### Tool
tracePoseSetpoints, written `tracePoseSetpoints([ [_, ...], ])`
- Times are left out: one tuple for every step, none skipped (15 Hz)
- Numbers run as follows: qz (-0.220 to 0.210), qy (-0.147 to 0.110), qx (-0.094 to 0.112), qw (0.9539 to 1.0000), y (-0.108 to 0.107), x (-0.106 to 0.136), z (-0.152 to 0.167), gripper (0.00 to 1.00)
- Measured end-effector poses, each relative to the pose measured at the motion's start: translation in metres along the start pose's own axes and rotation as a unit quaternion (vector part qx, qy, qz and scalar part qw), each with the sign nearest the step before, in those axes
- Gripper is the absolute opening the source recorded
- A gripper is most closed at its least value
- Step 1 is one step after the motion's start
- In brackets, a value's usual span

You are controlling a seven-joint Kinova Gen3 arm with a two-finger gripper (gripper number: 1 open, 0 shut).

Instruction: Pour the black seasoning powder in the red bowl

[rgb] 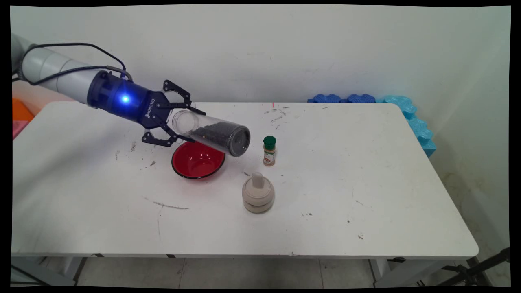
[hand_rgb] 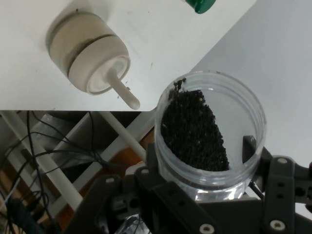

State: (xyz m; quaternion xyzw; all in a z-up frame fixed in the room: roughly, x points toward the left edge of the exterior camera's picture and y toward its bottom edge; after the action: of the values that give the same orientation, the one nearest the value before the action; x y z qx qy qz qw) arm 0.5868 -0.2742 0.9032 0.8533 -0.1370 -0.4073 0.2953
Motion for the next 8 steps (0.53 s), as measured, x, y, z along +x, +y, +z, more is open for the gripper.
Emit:
tracePoseSetpoints([
  [-0.003, 0.000, -0.002, 1.0000, 0.0001, 0.0000, 0.0003, 0.00],
  [-0.007, -0.001, -0.004, 1.0000, 0.0004, 0.0000, 0.0007, 0.00],
  [-0.012, -0.001, -0.007, 0.9999, 0.0009, 0.0001, 0.0012, 0.00],
  [-0.016, -0.002, -0.009, 0.9998, 0.0012, 0.0001, 0.0017, 0.00],
  [-0.019, -0.002, -0.011, 0.9998, 0.0019, 0.0002, 0.0025, 0.00],
  [-0.024, -0.003, -0.013, 0.9996, 0.0024, 0.0002, 0.0032, 0.00],
  [-0.028, -0.003, -0.015, 0.9995, 0.0028, 0.0002, 0.0037, 0.00],
  [-0.030, -0.004, -0.016, 0.9994, 0.0031, 0.0002, 0.0042, 0.00],
])
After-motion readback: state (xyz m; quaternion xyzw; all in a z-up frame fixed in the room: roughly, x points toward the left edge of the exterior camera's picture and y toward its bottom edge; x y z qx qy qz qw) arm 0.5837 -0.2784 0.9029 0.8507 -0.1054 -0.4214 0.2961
